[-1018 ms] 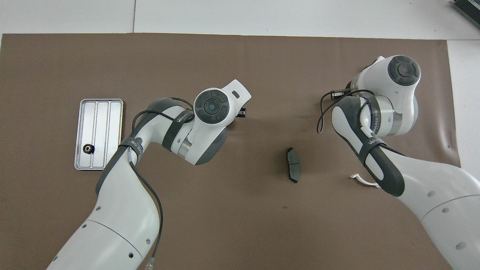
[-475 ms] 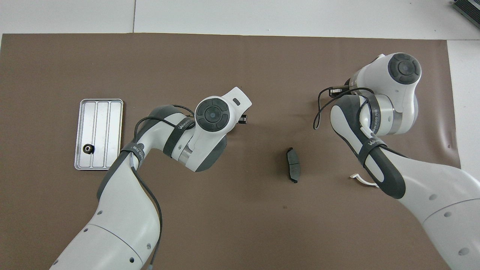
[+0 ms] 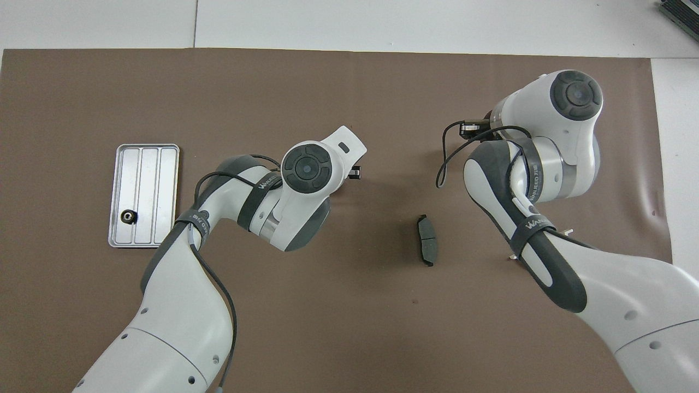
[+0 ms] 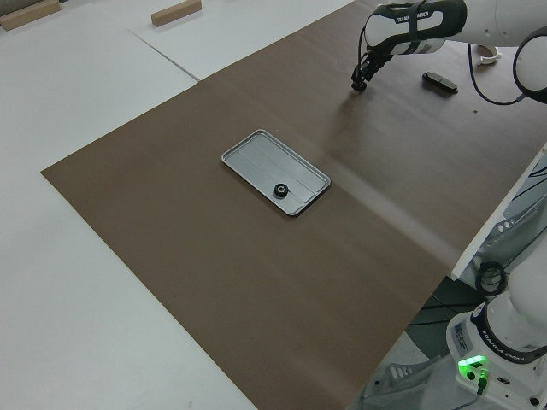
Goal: Pick bearing gear from pile to tray
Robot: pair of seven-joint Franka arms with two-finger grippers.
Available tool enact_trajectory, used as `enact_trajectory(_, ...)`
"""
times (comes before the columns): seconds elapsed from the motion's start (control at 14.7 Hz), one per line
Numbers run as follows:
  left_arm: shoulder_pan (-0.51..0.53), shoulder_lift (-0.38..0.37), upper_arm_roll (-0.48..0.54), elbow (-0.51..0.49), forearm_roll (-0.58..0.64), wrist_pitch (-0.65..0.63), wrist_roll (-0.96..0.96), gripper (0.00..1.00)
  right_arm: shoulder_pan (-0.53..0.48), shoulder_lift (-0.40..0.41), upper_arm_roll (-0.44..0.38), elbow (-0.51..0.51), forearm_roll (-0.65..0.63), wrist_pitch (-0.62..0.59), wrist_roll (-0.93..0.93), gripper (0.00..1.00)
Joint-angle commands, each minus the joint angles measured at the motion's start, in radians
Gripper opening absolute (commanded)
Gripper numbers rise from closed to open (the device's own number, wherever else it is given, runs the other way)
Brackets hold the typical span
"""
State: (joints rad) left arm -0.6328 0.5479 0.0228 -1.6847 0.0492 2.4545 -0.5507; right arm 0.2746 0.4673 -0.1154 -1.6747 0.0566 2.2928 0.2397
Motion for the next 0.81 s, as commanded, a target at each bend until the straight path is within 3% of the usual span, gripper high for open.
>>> enact_trajectory(0.0,-0.010,-0.037,0.011,-0.069,-0.015,0.053,-0.008,0.62,0.031,-0.016,0.008,-0.008,0.008,-0.016,0.070,0.00)
enact_trajectory(0.27,-0.013,-0.040,0.011,-0.095,-0.017,0.077,-0.011,0.58,0.031,-0.015,0.008,-0.008,0.008,-0.012,0.070,0.00)
enact_trajectory(0.41,-0.013,-0.043,0.012,-0.089,-0.017,0.074,-0.029,0.00,0.029,-0.016,0.008,-0.008,0.008,-0.009,0.069,0.00)
enact_trajectory(0.75,-0.002,-0.065,0.023,-0.084,-0.015,0.011,-0.040,0.00,0.029,-0.016,0.008,-0.008,0.008,-0.007,0.070,0.00)
